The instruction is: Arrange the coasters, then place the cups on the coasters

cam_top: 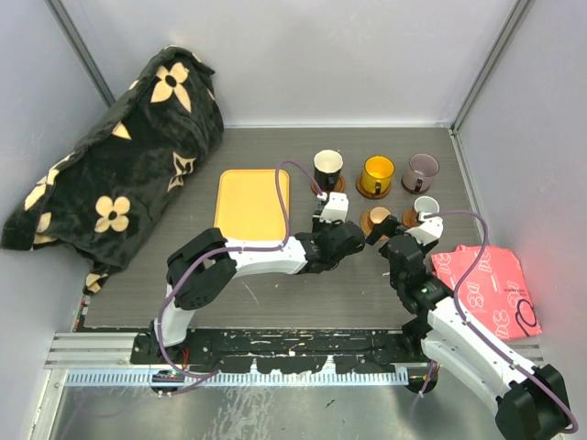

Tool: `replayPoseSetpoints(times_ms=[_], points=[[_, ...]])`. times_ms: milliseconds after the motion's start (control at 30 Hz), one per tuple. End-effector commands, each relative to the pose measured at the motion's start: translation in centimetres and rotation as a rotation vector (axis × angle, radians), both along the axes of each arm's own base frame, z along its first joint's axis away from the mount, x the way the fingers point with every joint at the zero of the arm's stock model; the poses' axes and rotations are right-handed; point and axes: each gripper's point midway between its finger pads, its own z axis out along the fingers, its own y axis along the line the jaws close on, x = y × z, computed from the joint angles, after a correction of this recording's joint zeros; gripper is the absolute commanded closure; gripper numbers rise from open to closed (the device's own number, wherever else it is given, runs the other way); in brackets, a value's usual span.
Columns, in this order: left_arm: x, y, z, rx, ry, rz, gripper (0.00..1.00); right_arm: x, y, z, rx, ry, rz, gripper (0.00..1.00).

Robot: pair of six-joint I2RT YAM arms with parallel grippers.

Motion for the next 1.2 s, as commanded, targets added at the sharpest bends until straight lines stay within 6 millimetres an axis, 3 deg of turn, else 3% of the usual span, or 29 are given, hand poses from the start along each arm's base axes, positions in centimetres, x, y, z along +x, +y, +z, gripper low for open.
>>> replayPoseSetpoints(times_ms=[0, 567, 967, 1167], points=[[1.1, -0.9, 3.9, -0.109, -0.080, 0.058, 0.64, 0.5, 0.0, 1.2, 0.020, -0.043, -0.017, 0.00], [0.6, 0.6, 5.3, -0.115, -0.087, 0.066, 0.38, 0.4, 0.0, 1.3, 0.019, -0.046, -0.020, 0.00], [-0.9, 1.1, 9.6, -0.108, -0.153, -0.007, 0.25, 0.3, -0.2, 1.7, 0.018, -0.053, -0.024, 0.00], [-2.0, 3.2, 11.5, -0.116, -0.178, -0.042, 0.14, 0.3, 0.2, 2.1, 0.031, -0.076, 0.004, 0.00]])
